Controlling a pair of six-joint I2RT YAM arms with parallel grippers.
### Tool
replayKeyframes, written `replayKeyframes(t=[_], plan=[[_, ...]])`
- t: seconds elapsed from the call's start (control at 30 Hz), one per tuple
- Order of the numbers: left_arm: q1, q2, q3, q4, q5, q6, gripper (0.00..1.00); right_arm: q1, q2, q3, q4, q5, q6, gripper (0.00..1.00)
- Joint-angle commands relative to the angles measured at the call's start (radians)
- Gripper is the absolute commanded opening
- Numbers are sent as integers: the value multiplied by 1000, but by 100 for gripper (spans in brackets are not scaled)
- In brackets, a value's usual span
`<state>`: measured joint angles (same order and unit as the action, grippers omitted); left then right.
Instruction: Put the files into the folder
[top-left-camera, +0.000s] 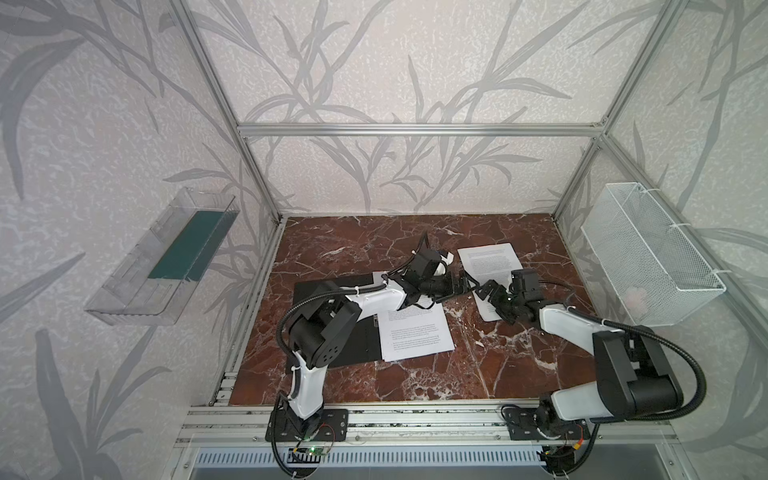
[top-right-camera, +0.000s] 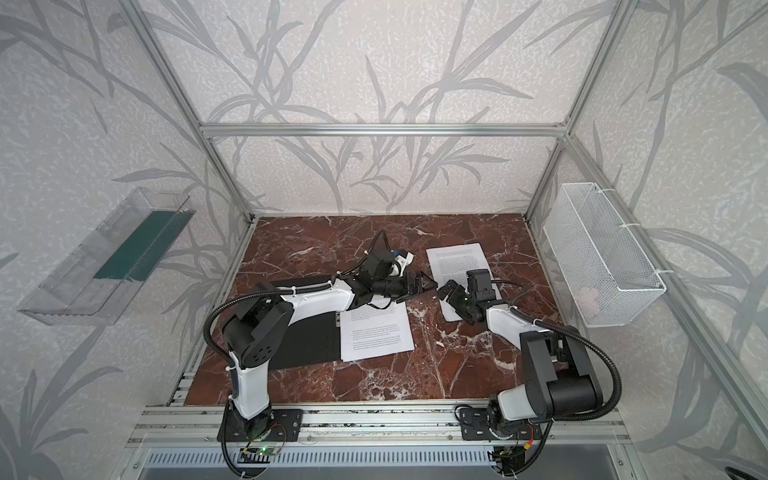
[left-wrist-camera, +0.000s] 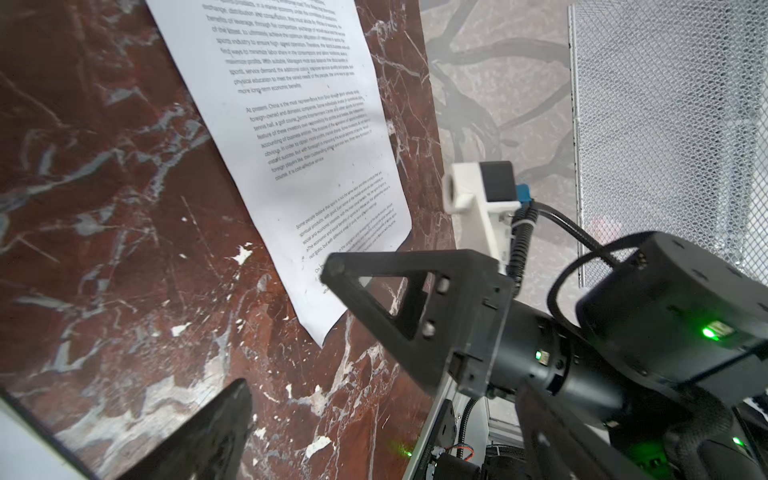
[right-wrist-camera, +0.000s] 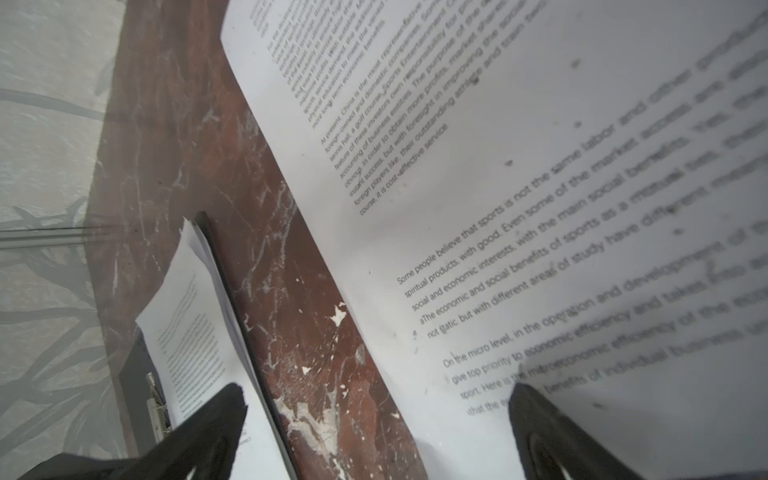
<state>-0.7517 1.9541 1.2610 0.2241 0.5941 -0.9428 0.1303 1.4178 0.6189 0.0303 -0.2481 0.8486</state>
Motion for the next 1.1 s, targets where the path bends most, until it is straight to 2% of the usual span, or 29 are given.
replayKeyframes(t=[0.0,0.07,0.2,0.4,0.67,0.9,1.07], plan=[[-5,32,58,-60,7,21,99,-71,-54,48,17,-15,-99,99],[-3,68,101,-114,2,50,99,-140,-30,78,13,-97,-167,99],[-2,157,212,-220,-2,119,97,-202,13,73,10,-95,-203,99],[-1,289,376,-314,-2,169,93,-213,8,5,35,3,-182,99],[-3,443,549,-363,-14,165,88,-213,52,-17,70,29,-164,99],[-2,540,618,-331,-26,85,86,-213,156,8,83,-13,-149,99],[1,530,540,-146,-28,1,88,-213,168,2,105,-28,-137,99]])
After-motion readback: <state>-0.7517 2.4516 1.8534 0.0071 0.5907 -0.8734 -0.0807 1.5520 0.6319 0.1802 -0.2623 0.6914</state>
